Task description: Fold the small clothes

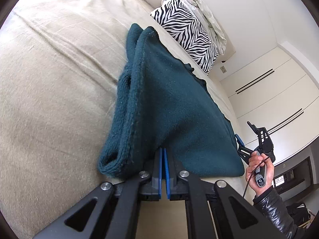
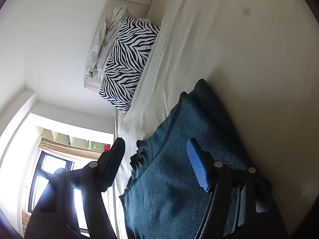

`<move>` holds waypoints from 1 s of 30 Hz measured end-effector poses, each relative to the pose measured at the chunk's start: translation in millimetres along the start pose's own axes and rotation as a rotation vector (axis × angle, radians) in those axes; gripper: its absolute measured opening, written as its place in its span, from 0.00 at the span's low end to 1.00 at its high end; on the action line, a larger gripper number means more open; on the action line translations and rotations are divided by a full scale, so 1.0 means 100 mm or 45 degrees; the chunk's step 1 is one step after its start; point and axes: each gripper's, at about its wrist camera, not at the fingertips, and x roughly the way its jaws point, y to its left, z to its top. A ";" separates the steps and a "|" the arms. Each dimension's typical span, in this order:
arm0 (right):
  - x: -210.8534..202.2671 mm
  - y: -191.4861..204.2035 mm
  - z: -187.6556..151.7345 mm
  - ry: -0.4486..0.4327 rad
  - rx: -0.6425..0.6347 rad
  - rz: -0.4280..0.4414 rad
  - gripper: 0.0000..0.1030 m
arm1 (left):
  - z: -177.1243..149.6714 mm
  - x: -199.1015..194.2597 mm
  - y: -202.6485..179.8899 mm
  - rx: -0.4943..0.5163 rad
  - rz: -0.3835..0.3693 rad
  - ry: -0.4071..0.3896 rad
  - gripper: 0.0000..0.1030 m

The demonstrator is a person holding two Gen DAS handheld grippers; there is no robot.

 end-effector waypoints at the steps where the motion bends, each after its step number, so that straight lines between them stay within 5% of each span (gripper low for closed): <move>1: -0.08 0.01 -0.04 0.010 -0.009 0.002 0.62 | 0.00 -0.01 0.00 -0.001 -0.003 -0.005 0.07; 4: -0.07 0.19 -0.34 0.107 -0.087 0.008 0.64 | 0.00 -0.15 -0.02 -0.011 -0.005 -0.074 0.09; 8: 0.17 0.48 -0.90 0.279 -0.272 -0.050 0.64 | 0.05 -0.55 -0.04 -0.027 -0.024 -0.286 0.53; 11: 0.28 0.54 -1.17 0.367 -0.283 -0.048 0.64 | 0.12 -0.68 0.04 -0.065 0.047 -0.324 0.59; 14: 0.35 0.63 -1.33 0.406 -0.293 -0.033 0.64 | 0.18 -0.63 0.18 -0.146 0.055 -0.264 0.59; 20: 0.44 0.81 -1.55 0.494 -0.339 0.001 0.64 | 0.39 -0.38 0.07 -0.104 0.076 -0.145 0.61; 26: 0.63 0.92 -1.69 0.563 -0.370 0.023 0.64 | 0.67 -0.09 0.15 -0.184 -0.006 0.011 0.62; 30: 0.78 1.02 -1.75 0.613 -0.394 0.030 0.64 | 0.66 -0.03 0.25 -0.240 -0.067 0.039 0.48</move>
